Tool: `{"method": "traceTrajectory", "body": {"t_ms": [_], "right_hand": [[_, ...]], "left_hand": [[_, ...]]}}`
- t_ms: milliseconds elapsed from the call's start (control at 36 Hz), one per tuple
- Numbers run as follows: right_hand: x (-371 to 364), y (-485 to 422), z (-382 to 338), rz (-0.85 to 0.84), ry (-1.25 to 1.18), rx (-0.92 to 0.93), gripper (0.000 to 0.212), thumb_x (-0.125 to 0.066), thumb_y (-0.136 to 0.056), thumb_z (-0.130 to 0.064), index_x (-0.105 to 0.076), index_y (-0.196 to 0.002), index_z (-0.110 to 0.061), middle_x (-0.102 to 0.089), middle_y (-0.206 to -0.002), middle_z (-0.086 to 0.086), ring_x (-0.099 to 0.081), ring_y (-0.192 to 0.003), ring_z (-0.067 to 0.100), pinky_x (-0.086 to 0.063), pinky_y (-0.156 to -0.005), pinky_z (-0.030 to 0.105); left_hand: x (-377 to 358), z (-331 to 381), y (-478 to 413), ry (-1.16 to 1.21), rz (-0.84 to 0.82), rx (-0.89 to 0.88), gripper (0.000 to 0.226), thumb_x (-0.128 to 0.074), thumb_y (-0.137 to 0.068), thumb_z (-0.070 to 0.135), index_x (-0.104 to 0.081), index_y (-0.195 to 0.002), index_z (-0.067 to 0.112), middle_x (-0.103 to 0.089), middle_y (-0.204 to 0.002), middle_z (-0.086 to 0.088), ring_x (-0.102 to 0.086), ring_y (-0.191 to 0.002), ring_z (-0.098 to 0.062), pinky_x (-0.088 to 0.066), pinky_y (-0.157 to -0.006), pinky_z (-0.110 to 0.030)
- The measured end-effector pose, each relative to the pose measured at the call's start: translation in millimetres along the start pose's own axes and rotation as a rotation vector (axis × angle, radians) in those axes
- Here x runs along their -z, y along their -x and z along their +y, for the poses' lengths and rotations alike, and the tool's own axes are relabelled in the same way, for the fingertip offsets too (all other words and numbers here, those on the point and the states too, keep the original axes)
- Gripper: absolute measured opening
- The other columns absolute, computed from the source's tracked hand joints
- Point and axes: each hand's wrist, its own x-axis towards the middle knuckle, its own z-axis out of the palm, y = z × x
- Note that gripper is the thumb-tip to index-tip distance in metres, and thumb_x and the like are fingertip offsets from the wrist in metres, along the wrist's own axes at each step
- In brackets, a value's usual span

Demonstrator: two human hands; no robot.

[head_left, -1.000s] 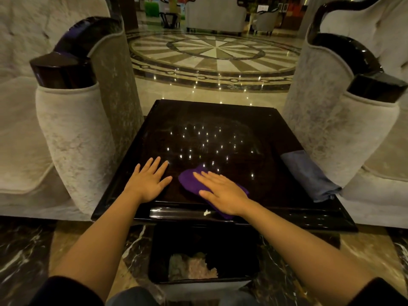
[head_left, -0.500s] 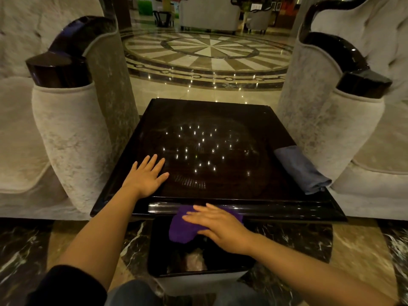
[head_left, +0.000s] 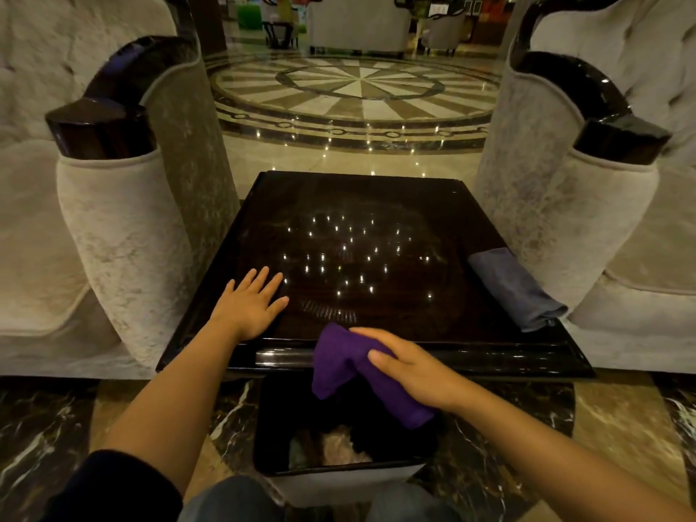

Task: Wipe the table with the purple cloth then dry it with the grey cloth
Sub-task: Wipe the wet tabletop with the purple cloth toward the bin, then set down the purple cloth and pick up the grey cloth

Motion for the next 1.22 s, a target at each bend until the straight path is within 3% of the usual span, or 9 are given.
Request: {"method": "traceTrajectory", "body": {"t_ms": [250,333,444,556,722,833,972,1056,1222], "right_hand": [[19.3,-2.9,-6.5,0.025,-0.334,-0.142,0.022,-0.042,-0.093,-0.032,-0.052,-0.099,-0.05,-0.058,-0.108,-0.018,-0.063,-0.089,-0.005,-0.051,-0.068,0.01],[24.7,-4.1,-2.3,0.042,-0.41,-0.182,0.021,-0.043,-0.093,-0.029,-0.056,-0.1,-0.044,-0.061,-0.106,-0.012,-0.065,-0.088,0.0,-0.052,-0.067,0.013],[35.3,-9.8,-1.2,0.042,-0.483,-0.25,0.017,-0.046,-0.092,-0.029,-0.06,-0.101,-0.029,-0.065,-0.103,-0.001,-0.067,-0.087,0.009,-0.054,-0.07,0.018],[51.3,-18.3,-4.9,0.015,-0.52,-0.287,0.012,-0.05,-0.089,-0.027,-0.059,-0.095,-0.02,-0.066,-0.092,0.0,-0.068,-0.075,0.007,-0.055,-0.065,0.018],[81.5,-27.7,-7.2,0.047,-0.447,-0.297,0.012,-0.06,-0.078,-0.028,-0.057,-0.088,-0.021,-0.06,-0.091,0.001,-0.062,-0.079,0.011,-0.05,-0.07,0.022],[103.1,-24.1,2.9,0.043,-0.756,-0.239,0.022,-0.063,-0.069,-0.029,-0.061,-0.087,-0.016,-0.063,-0.09,0.004,-0.064,-0.08,0.014,-0.052,-0.072,0.026],[122.1,-20.4,25.5,0.011,-0.946,-0.177,0.056,-0.083,-0.051,-0.036,-0.054,-0.096,-0.018,-0.06,-0.097,0.011,-0.059,-0.088,0.025,-0.05,-0.074,0.042],[130.0,-20.5,34.2,0.066,-0.903,-0.141,0.069,-0.086,-0.041,-0.032,-0.047,-0.097,-0.02,-0.058,-0.094,0.006,-0.061,-0.079,0.019,-0.052,-0.059,0.031],[157.4,-26.2,44.8,0.224,-0.835,-0.077,0.034,-0.074,-0.051,-0.015,-0.056,-0.08,-0.02,-0.065,-0.084,-0.001,-0.064,-0.074,0.012,-0.051,-0.064,0.027]], "left_hand": [[8.2,12.1,12.5,-0.005,0.008,-0.002,0.056,-0.026,-0.096,0.044,-0.012,-0.146,0.025,-0.015,-0.157,-0.006,-0.01,-0.145,-0.023,-0.013,-0.116,-0.045],[21.7,35.5,25.7,0.457,0.06,-0.071,0.051,-0.041,-0.094,0.038,-0.031,-0.141,0.021,-0.038,-0.148,-0.008,-0.031,-0.138,-0.023,-0.026,-0.111,-0.036],[50.4,65.9,40.6,1.056,-0.266,-0.215,0.065,-0.061,-0.079,0.032,-0.034,-0.138,0.027,-0.055,-0.126,0.003,-0.05,-0.121,-0.015,-0.038,-0.096,-0.023],[64.4,90.5,36.9,0.988,-0.449,-0.36,0.074,-0.071,-0.074,0.01,-0.035,-0.134,0.034,-0.059,-0.118,0.004,-0.061,-0.106,-0.013,-0.052,-0.085,-0.022],[70.4,117.9,9.7,0.812,-0.271,-0.431,0.025,-0.068,-0.078,0.006,-0.063,-0.093,0.025,-0.065,-0.086,0.005,-0.064,-0.085,-0.013,-0.052,-0.077,-0.026],[83.1,137.0,-15.6,0.792,-0.174,-0.476,0.029,-0.066,-0.078,0.003,-0.06,-0.079,0.032,-0.063,-0.08,0.008,-0.062,-0.076,-0.008,-0.053,-0.073,-0.026],[102.4,166.2,-40.8,0.769,-0.034,-0.586,0.024,-0.064,-0.078,0.0,-0.06,-0.082,0.023,-0.06,-0.081,0.01,-0.06,-0.08,-0.009,-0.049,-0.073,-0.021],[110.9,181.0,-56.1,0.719,0.104,-0.603,0.02,-0.064,-0.079,0.002,-0.061,-0.091,0.017,-0.056,-0.088,0.007,-0.055,-0.088,-0.013,-0.045,-0.072,-0.02],[113.5,194.1,-87.6,0.252,0.427,-0.478,0.028,-0.061,-0.083,0.026,-0.061,-0.111,0.029,-0.042,-0.102,0.002,-0.044,-0.094,-0.015,-0.041,-0.078,-0.031]]}}
